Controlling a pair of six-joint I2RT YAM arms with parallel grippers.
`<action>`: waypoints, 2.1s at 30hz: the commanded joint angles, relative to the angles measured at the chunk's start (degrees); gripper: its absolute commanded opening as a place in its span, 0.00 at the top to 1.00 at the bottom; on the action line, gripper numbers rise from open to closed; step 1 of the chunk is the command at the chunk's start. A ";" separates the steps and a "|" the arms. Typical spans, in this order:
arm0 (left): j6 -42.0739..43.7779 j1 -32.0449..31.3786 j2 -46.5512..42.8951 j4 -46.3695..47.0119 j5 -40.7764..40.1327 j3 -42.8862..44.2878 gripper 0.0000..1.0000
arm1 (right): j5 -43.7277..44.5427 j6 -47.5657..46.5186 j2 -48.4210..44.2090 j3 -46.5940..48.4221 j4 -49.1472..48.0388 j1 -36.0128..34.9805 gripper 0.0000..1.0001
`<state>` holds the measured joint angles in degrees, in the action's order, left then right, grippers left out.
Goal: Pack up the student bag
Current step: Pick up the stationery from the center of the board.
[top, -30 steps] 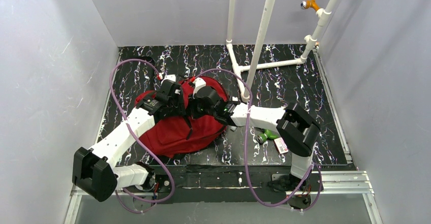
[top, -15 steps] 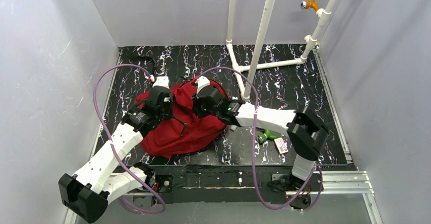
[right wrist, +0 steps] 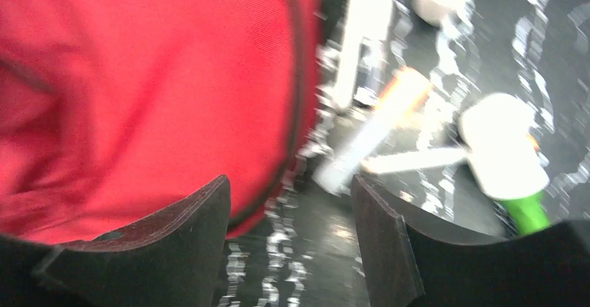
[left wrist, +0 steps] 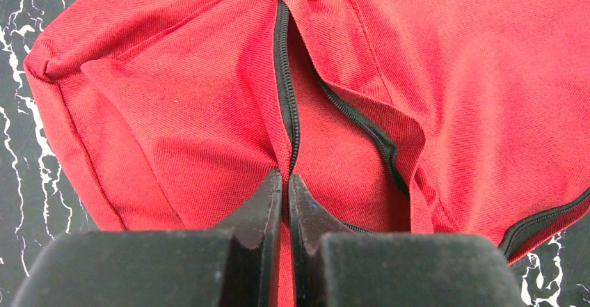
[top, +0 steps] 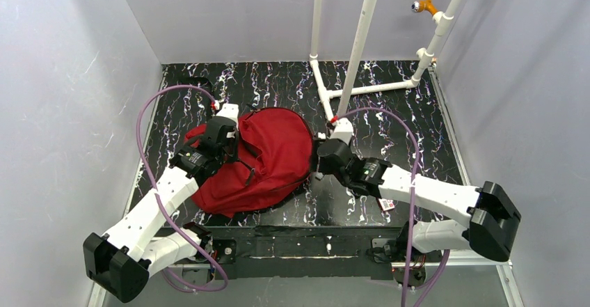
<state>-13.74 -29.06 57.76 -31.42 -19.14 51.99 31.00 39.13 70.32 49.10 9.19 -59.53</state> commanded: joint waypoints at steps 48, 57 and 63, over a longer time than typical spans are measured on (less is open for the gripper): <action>3.01 0.66 -1.97 4.17 1.47 -1.94 1.00 | 5.21 -1.63 3.48 -9.19 -13.90 7.28 0.99; 2.67 0.83 -1.85 4.26 2.13 -1.78 1.00 | -38.50 -10.84 7.39 -1.98 -31.46 6.92 0.99; 2.61 0.77 -3.26 4.17 1.55 -2.25 1.00 | -57.19 -4.56 25.57 18.34 -27.12 5.04 0.99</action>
<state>-11.14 -28.60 57.10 -28.25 -16.86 50.04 -8.03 31.73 87.66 56.51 -15.73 -53.56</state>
